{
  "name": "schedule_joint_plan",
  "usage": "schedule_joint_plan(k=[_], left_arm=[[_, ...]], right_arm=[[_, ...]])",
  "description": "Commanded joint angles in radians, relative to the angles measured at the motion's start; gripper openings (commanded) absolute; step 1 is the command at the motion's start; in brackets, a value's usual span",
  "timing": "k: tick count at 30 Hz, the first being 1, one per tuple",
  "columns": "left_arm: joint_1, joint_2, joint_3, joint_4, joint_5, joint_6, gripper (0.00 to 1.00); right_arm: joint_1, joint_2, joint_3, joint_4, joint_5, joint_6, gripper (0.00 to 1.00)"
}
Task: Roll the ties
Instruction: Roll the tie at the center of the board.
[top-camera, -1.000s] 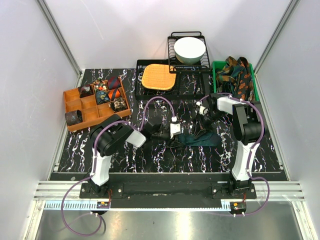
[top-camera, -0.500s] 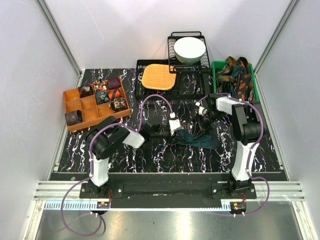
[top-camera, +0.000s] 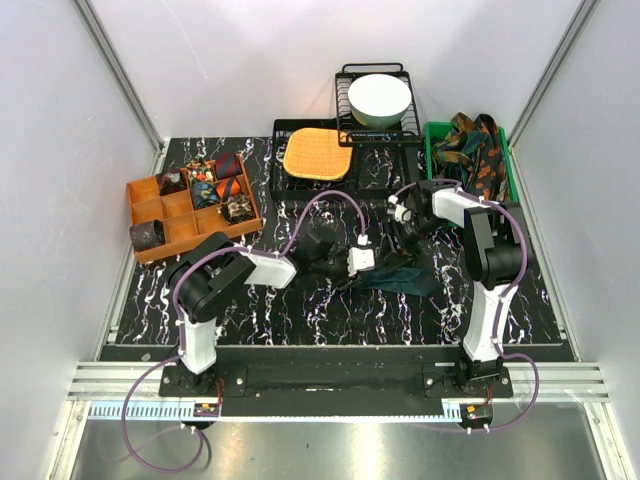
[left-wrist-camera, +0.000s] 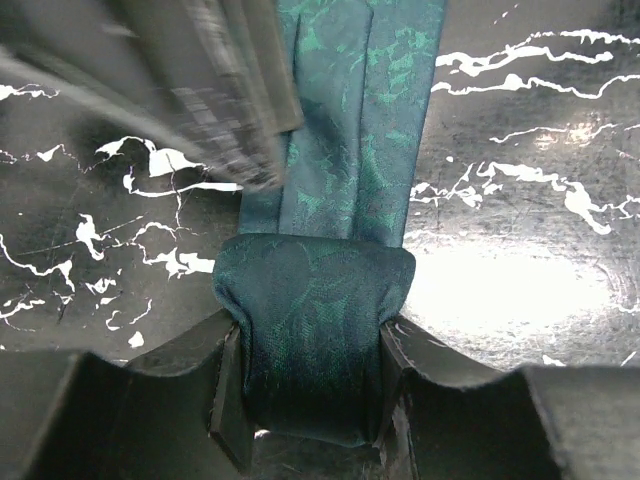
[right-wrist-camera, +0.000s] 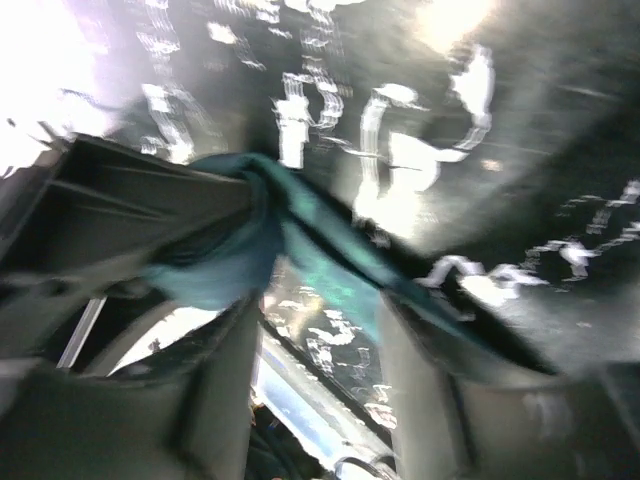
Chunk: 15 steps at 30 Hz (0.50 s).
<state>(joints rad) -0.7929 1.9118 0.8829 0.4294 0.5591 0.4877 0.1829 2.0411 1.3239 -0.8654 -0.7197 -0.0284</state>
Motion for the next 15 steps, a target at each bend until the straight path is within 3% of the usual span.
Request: schedule_joint_plan(k=[1, 2, 6, 15], left_arm=[[-0.011, 0.036, 0.022, -0.299, -0.143, 0.063, 0.18], [-0.011, 0.05, 0.034, -0.32, -0.146, 0.055, 0.18], [-0.014, 0.073, 0.073, -0.391, -0.163, 0.022, 0.18], [-0.014, 0.059, 0.051, -0.426, -0.162, -0.032, 0.18]], right_arm=[[-0.007, -0.085, 0.031, -0.009, -0.156, 0.019, 0.63], [-0.007, -0.102, 0.012, -0.001, -0.176, 0.022, 0.68], [-0.005, -0.116, -0.067, 0.089, -0.273, 0.116, 0.68], [0.019, -0.119, -0.163, 0.296, -0.276, 0.128, 0.46]])
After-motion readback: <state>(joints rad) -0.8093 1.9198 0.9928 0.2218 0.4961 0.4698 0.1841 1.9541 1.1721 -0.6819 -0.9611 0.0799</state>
